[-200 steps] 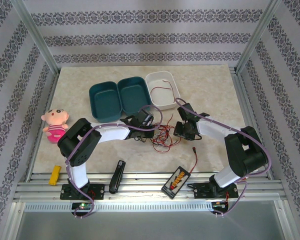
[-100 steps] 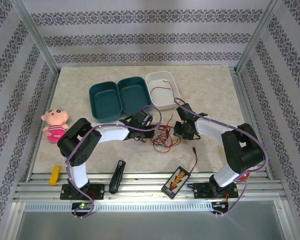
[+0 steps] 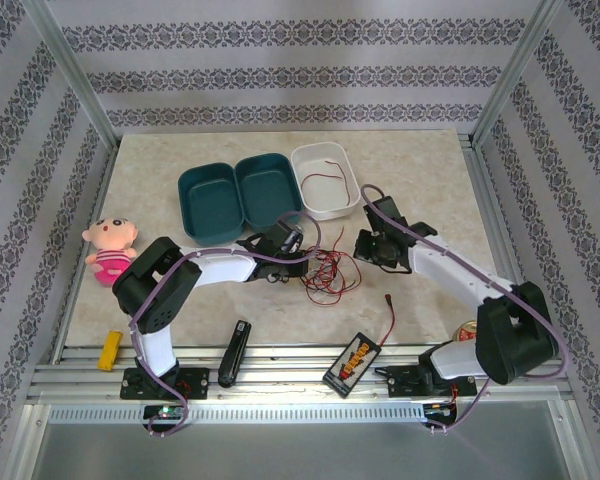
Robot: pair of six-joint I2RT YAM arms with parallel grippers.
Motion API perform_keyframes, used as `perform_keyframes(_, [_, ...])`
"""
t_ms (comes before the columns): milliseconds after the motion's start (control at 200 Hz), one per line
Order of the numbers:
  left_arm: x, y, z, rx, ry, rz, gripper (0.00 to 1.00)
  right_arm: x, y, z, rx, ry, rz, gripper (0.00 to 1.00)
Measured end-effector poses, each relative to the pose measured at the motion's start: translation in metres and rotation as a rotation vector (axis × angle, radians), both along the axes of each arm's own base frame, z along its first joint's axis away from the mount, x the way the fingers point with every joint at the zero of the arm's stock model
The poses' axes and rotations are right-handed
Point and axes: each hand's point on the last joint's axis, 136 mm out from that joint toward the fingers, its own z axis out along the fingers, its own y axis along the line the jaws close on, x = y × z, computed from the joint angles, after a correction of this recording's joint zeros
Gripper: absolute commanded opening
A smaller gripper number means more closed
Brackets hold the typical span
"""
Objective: Untangle the cables
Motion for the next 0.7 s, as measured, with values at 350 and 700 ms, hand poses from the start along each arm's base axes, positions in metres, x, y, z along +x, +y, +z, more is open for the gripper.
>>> perform_keyframes(350, [0.003,0.000,0.001,-0.049,0.027,0.022,0.00,-0.004,-0.002,-0.027,-0.092,0.070,0.123,0.37])
perform_keyframes(700, [0.006,0.002,0.001,-0.123,0.068,0.060,0.00,0.008,0.007,-0.042,-0.204,0.069,0.379,0.40])
